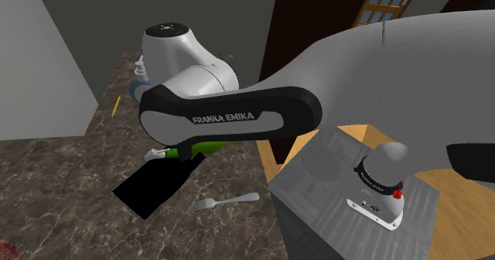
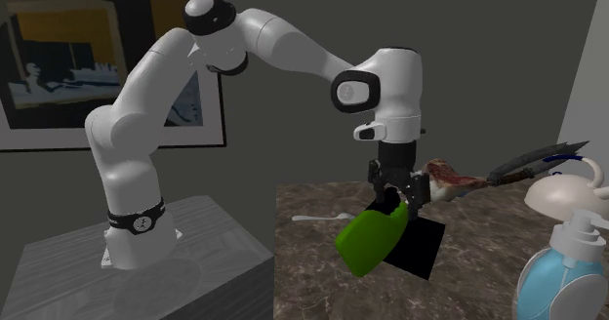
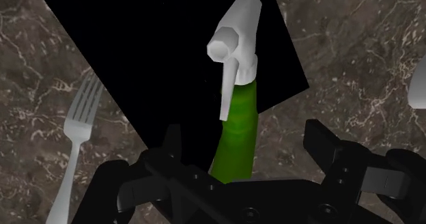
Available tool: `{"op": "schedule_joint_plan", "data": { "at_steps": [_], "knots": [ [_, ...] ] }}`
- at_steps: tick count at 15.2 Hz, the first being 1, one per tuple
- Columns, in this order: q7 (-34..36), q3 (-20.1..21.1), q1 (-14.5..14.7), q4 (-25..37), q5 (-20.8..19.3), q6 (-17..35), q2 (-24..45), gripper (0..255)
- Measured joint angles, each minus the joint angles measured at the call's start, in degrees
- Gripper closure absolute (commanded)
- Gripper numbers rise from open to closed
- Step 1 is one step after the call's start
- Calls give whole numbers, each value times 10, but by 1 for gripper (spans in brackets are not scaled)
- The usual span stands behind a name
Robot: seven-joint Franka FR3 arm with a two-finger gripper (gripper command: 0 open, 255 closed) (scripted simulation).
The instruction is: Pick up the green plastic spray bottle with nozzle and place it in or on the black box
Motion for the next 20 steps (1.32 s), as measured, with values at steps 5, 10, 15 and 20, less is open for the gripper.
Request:
{"op": "schedule_joint_plan", "data": {
  "at_steps": [5,10,15,20],
  "knots": [
    [-3,5,-2,-5,6,7,-3,0],
    [-3,6,-2,-5,6,7,-3,255],
    [-3,5,-2,-5,6,7,-3,255],
    [0,-1,2,-3,0,1,2,255]
  ]
}}
